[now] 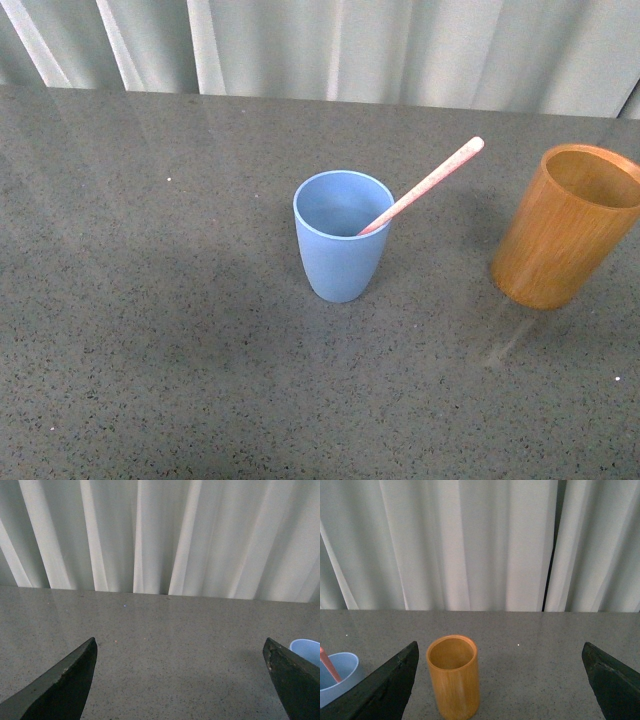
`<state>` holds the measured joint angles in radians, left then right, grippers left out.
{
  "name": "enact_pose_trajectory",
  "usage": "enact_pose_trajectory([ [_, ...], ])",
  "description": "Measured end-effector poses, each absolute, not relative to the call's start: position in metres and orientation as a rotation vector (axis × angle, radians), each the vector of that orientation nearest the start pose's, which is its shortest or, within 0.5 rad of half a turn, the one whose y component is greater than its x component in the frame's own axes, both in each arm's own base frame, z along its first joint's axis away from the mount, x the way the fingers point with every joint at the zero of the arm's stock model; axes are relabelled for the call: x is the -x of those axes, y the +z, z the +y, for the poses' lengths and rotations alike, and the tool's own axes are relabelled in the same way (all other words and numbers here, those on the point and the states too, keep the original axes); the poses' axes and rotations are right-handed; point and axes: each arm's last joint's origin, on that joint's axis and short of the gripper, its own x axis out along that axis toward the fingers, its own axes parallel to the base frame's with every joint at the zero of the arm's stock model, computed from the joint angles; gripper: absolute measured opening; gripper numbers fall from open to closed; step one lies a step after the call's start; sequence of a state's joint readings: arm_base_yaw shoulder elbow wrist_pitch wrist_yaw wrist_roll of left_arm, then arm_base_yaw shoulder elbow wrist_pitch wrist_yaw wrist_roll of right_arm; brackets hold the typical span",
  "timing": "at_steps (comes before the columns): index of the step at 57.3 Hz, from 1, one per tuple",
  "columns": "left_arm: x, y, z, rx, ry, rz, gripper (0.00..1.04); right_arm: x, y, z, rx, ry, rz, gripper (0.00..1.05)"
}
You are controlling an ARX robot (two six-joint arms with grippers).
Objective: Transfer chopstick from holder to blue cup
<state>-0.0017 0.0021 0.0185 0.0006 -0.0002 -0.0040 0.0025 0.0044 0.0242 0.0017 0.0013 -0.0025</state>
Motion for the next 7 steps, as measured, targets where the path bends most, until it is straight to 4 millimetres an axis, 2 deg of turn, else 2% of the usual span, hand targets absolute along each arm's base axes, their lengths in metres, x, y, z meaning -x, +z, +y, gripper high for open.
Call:
enact_pose_trajectory([
  [7,-0.0967,0.1697,-0.0002,0.004,-0.002,-0.017,0.98,-0.0964,0.1716,0.0002,0.002,0.001,-0.022,0.95],
])
